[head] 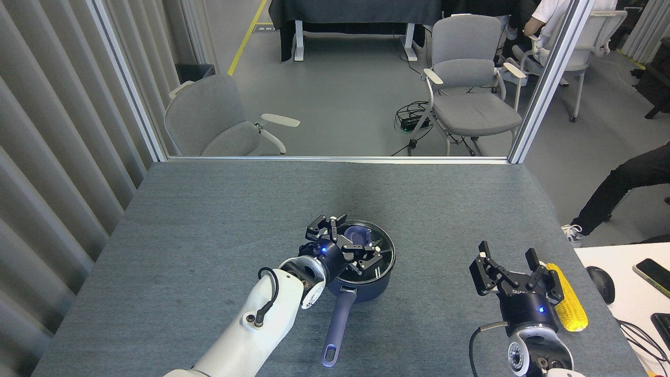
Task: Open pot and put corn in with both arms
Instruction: 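Reach the left gripper to the glass lid knob and grasp it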
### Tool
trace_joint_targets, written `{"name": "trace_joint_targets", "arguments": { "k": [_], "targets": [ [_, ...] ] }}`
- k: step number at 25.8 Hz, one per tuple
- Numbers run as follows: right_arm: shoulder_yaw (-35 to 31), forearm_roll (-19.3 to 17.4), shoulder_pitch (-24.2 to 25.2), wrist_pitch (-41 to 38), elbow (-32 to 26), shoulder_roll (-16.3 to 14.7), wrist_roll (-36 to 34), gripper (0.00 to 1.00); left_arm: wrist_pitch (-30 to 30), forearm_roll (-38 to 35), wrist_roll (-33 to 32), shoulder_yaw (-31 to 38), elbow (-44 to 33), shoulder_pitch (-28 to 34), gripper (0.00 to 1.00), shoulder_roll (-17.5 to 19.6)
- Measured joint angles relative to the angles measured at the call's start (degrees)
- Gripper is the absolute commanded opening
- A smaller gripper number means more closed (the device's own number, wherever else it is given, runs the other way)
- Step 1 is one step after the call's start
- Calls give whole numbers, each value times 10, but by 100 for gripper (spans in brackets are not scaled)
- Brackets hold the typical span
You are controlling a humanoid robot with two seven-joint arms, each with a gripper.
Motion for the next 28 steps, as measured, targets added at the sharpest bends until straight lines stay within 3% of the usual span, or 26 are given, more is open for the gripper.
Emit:
{"name": "trace_joint_targets", "arguments": {
  "k": [17, 28],
  "targets": [
    [0, 0, 0, 0, 1, -1, -3, 100, -7, 34, -28, -23, 54, -18, 97, 0],
    [1, 0, 0, -1, 3, 0, -3, 100, -8, 55, -31, -24, 67, -26, 74, 0]
  ]
}}
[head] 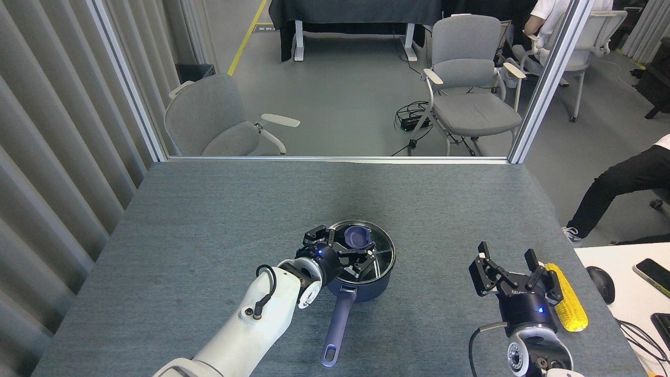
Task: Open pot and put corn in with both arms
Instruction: 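Reach the left gripper to the glass lid knob and grasp it, then lift the glass lid off the saucepan with the left gripper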
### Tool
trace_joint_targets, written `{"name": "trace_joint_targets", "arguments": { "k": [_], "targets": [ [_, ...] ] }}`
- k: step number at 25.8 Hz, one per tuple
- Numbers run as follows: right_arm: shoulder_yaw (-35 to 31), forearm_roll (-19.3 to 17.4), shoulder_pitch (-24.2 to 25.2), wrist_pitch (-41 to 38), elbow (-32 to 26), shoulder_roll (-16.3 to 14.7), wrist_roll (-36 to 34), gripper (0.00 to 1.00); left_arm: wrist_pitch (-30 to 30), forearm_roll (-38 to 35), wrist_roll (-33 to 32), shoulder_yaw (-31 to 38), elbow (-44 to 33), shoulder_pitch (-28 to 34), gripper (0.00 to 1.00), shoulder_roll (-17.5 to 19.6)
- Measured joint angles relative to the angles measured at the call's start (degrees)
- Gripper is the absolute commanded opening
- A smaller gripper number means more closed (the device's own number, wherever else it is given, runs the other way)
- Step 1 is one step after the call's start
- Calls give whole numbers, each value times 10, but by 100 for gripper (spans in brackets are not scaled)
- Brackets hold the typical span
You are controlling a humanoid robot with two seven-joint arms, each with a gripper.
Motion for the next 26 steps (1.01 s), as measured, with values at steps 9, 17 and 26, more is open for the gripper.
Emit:
{"name": "trace_joint_targets", "arguments": {
  "k": [9, 17, 26],
  "targets": [
    [0, 1, 2, 0, 0, 1, 0, 100, -1, 0, 2, -1, 0, 0, 48, 1],
    [0, 1, 2, 0, 0, 3, 0, 100, -7, 1, 2, 3, -12, 0, 43, 2],
    [0, 1, 2, 0, 0, 3, 1, 100, -49, 0, -8, 90, -77, 0, 43, 73]
  ]
}}
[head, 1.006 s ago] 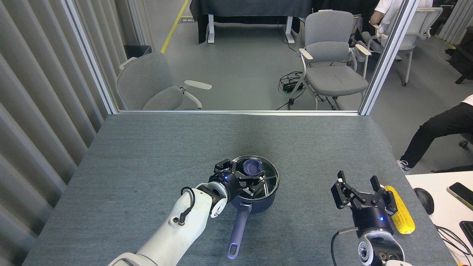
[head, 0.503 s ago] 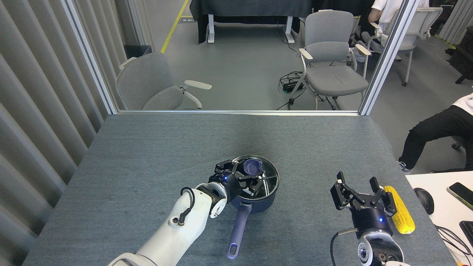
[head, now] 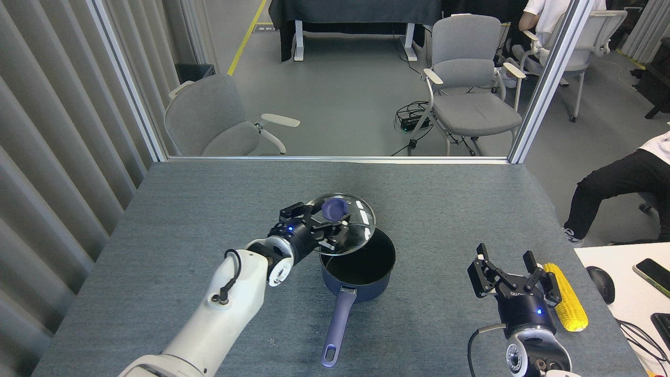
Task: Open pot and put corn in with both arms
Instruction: 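Lift the glass lid off the saucepan with the left gripper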
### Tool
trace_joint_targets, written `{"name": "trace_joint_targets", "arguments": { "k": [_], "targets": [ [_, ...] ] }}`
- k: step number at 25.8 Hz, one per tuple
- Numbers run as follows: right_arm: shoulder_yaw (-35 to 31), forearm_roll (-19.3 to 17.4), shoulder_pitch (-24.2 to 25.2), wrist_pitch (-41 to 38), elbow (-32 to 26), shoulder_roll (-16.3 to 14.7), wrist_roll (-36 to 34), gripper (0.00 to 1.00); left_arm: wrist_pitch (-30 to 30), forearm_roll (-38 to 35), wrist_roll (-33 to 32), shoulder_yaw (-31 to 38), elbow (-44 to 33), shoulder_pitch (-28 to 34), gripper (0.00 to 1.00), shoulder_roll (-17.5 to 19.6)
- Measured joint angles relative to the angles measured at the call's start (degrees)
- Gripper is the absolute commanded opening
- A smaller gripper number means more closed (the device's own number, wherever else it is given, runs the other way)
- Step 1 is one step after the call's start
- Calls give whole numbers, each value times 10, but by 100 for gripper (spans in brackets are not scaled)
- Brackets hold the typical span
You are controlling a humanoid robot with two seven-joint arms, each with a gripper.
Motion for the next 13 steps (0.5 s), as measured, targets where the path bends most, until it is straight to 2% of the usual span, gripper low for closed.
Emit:
{"name": "trace_joint_targets", "arguments": {
  "k": [4, 7, 10, 13],
  "targets": [
    [0, 0, 0, 0, 0, -1, 0, 100, -10, 0, -2, 29, -46, 26, 43, 91],
    [0, 0, 0, 0, 0, -2, 0, 100, -16, -1, -3, 56, -94, 79, 43, 154],
    [0, 0, -1, 0, 0, -3, 0, 100, -14, -3, -3, 88, -125, 135, 43, 191],
    [0, 0, 0, 0, 0, -4, 1, 100, -6, -6, -3, 127, -132, 176, 43, 209]
  ]
}}
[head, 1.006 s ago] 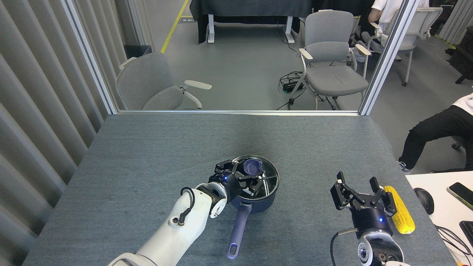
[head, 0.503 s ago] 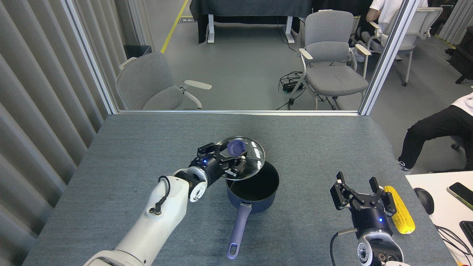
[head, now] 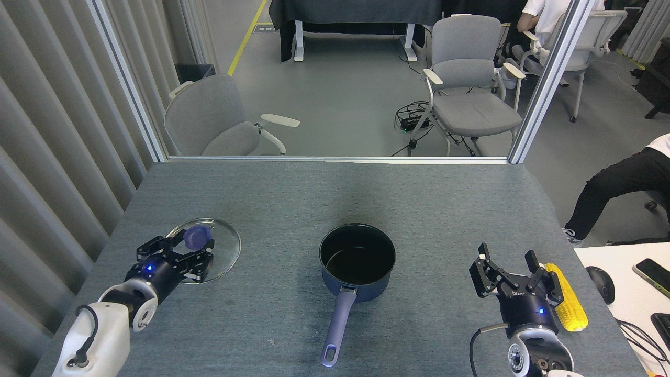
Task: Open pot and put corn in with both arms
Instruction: 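Lift the glass lid off the saucepan with the left gripper, then lower the lid onto the table beside the pot and release it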
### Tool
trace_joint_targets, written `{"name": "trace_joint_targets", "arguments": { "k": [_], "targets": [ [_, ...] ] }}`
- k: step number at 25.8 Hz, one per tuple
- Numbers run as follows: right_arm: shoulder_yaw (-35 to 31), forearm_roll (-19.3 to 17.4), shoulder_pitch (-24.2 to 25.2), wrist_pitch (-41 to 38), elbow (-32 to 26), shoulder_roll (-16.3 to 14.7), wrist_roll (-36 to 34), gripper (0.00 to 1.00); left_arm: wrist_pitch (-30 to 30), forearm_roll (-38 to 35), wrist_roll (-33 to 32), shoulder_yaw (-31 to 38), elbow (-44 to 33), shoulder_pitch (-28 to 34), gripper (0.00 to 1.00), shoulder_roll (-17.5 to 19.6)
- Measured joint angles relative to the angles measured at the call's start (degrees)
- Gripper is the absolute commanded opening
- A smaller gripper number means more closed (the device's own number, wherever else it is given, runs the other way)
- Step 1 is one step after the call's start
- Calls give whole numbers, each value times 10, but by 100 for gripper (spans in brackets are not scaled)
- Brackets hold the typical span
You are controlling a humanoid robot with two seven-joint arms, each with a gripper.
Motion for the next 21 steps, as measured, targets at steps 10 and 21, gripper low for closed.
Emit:
{"name": "trace_joint_targets", "arguments": {
  "k": [10, 21],
  "targets": [
    [0, 1, 5, 0, 1, -2, 0, 100, 26, -2, 7, 90, 69, 45, 44, 30],
    [-1, 3, 10, 1, 1, -4, -1, 100, 37, 0, 11, 101, 128, 43, 61, 35]
  ]
}}
